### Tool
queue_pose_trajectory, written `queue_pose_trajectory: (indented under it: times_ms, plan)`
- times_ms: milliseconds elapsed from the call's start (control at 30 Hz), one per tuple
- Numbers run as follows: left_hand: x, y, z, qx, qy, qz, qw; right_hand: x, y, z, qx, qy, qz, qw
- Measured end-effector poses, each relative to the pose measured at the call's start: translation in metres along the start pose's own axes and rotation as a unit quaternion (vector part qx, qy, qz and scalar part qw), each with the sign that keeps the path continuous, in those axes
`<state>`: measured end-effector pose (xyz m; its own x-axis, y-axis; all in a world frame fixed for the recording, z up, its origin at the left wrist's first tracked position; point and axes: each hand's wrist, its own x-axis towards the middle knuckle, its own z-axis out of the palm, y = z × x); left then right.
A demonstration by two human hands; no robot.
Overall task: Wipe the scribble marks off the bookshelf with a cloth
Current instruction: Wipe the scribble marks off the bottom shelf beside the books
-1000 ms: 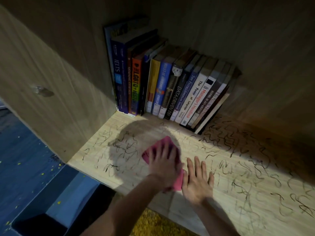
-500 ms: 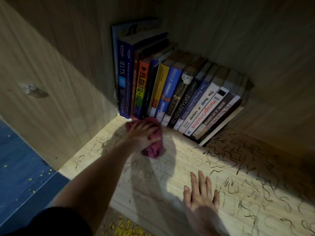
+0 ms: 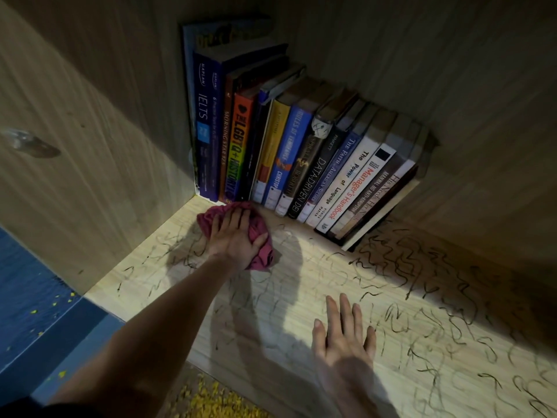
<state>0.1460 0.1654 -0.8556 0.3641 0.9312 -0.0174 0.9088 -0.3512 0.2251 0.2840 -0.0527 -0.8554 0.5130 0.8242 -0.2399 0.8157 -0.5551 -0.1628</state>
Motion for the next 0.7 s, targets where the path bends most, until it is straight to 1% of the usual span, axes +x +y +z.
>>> queue_pose_trajectory:
  times_ms: [100, 233, 367, 467, 600, 700]
  plan:
    - [-0.001, 0.001, 0.000, 0.000, 0.000, -0.004, 1.000, -0.001, -0.001, 0.001, 0.001, 0.015, 0.000, 1.000]
    - [-0.003, -0.001, 0.002, 0.006, 0.010, -0.008, 1.000, -0.004, 0.000, 0.006, 0.028, 0.060, -0.009, 0.998]
    - [0.001, 0.001, -0.005, 0.030, -0.003, -0.004, 1.000, -0.004, 0.003, 0.010, 0.037, 0.080, -0.020, 0.996]
    - [0.003, 0.004, -0.011, 0.048, -0.014, -0.014, 0.999, -0.005, 0.003, 0.010, 0.040, 0.075, -0.017, 0.996]
    - [0.011, 0.003, -0.023, 0.054, -0.015, -0.016, 0.998, -0.004, 0.002, 0.004, 0.024, 0.047, -0.007, 0.999]
    - [0.023, 0.002, -0.036, 0.077, -0.049, -0.004, 0.996, -0.003, 0.002, 0.002, 0.017, 0.035, -0.004, 0.999]
